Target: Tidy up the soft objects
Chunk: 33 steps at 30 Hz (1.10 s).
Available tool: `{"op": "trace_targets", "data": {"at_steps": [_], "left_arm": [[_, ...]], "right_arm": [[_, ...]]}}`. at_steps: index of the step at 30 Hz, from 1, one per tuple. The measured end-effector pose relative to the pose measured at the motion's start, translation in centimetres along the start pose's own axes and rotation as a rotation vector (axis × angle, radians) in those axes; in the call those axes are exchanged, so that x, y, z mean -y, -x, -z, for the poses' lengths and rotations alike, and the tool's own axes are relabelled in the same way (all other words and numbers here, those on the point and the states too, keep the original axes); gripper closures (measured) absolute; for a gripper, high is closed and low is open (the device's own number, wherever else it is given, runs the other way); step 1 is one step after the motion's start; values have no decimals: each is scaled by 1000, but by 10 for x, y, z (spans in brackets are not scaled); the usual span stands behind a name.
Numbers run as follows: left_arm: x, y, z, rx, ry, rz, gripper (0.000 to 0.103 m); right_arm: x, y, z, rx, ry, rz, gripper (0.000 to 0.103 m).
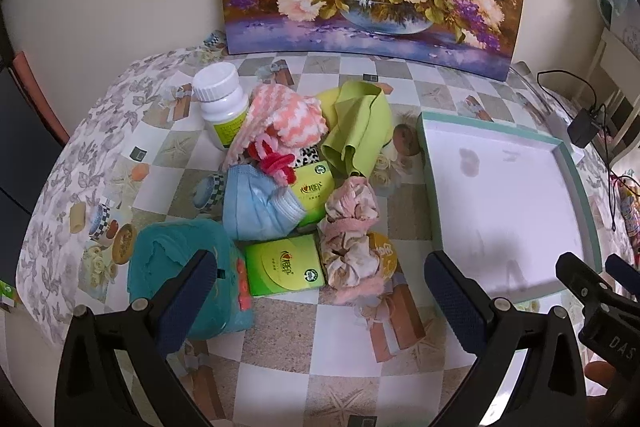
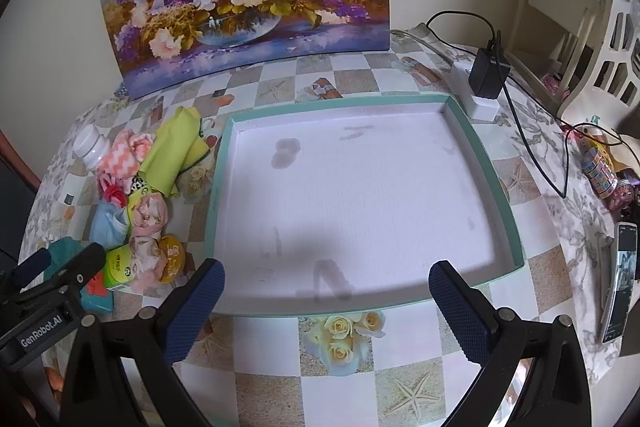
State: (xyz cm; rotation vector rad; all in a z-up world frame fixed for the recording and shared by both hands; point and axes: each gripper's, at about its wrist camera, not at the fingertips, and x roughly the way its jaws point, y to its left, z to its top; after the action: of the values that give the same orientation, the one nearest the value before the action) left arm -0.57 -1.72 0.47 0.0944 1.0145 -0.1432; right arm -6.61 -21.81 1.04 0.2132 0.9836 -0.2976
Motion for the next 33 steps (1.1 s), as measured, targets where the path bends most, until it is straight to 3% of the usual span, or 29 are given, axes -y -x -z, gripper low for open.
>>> {"op": "trace_targets", "data": {"at_steps": [5, 33], "left_arm": [[-2, 1, -1, -11, 24, 37, 0], [-2, 0, -3, -61, 38, 67, 0]], "right_arm": [[-1, 0, 0, 2, 3, -2, 0], [2, 1, -2, 4, -3, 8, 0]]}}
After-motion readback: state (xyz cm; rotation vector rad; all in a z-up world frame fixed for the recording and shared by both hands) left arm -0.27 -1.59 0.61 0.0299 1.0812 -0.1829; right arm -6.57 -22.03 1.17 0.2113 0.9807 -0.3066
